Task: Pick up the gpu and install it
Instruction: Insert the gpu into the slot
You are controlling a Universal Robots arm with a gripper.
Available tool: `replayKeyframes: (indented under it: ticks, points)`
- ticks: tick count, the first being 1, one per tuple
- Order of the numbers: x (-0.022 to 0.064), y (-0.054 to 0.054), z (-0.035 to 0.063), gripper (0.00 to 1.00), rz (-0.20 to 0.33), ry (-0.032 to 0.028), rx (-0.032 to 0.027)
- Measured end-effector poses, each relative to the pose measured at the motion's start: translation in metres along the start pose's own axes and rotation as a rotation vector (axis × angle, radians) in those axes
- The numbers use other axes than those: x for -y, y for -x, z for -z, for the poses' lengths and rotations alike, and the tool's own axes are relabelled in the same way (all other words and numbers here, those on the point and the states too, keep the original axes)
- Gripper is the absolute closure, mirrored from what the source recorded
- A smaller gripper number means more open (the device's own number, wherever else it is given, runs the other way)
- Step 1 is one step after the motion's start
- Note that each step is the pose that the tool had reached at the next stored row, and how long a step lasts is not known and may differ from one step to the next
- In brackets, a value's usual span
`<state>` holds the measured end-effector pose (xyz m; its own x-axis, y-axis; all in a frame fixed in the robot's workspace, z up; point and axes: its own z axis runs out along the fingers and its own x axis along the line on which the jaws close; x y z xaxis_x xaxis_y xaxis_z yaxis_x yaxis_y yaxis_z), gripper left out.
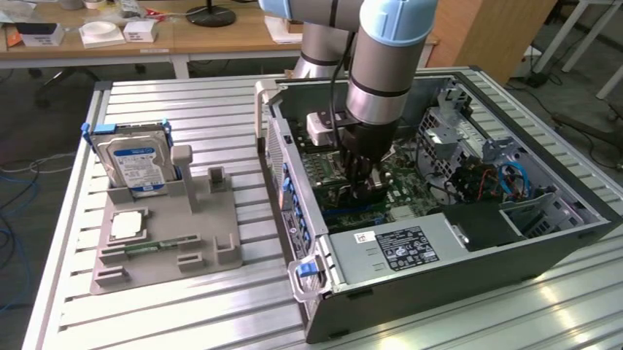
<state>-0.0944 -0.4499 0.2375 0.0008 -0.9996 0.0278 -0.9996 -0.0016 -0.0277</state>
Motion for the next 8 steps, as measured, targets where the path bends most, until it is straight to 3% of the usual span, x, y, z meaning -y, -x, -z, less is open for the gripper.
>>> replayKeyframes:
  ticks: [8]
  points:
    - [-0.0002,0.0,-0.0029,0.73,0.0,0.0003,-0.0004]
